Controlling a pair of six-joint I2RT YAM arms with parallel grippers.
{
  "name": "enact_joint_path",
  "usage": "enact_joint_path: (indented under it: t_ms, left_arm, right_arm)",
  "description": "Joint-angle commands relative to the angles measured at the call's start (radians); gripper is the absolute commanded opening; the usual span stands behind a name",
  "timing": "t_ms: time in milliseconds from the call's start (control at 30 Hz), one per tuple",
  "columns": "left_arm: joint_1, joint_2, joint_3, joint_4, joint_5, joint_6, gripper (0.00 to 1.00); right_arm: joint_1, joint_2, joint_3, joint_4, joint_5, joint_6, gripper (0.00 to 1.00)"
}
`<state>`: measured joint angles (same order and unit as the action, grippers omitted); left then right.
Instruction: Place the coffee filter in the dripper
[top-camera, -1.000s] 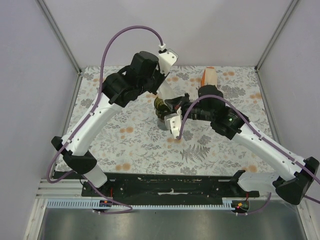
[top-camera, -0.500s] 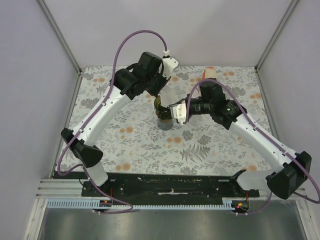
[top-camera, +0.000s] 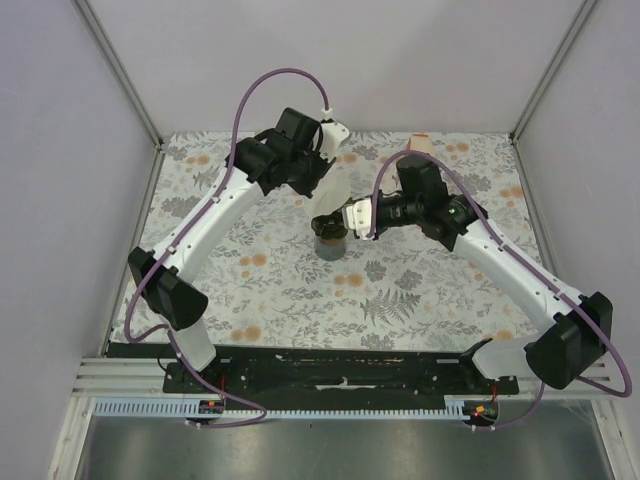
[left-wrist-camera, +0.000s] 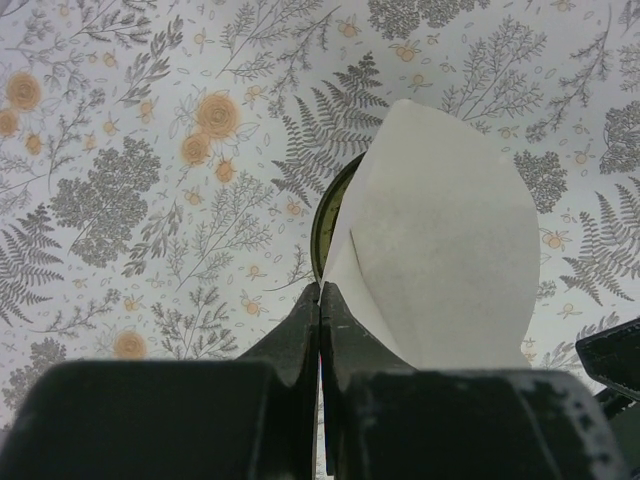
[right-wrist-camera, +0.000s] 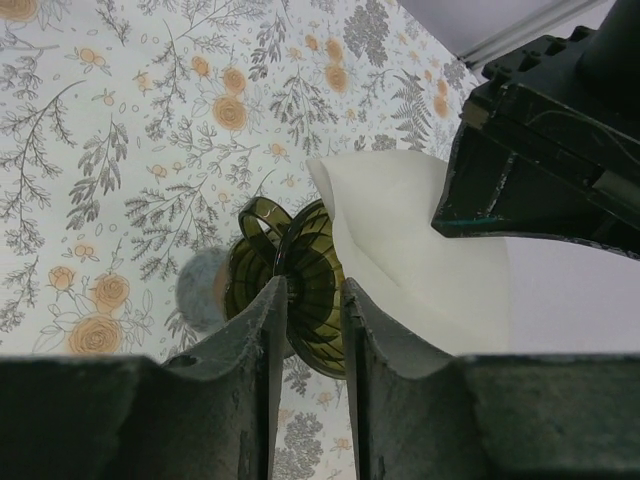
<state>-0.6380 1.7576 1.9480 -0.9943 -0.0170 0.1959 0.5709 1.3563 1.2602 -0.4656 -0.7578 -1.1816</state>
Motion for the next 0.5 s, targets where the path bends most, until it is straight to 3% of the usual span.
enact_joint_path:
  t_ms: [0,167,367,467]
  left_arm:
    - [-0.003,0.005,-0.015,0.049,0.074,-0.006,0.02]
    - [-0.003,0.022,-0.032,0.062,0.097,-0.018,0.02]
    - [-0.003,0.031,-0.04,0.06,0.106,-0.004,0.02]
    - [-0.005,0.025,-0.038,0.06,0.112,-0.003,0.1]
  right_arm:
    - [-0.02,-0.023,0.048,0.013,-0.084,0.074,0.36]
    - [-0.048,-0.048,0.08,0.034,-0.181,0.235,0.44]
    - [-0.08,-0.057,0.087,0.107,-0.19,0.42,0.48]
    - [-0.086,-0.051,0.102,0.142,-0.173,0.522,0.49]
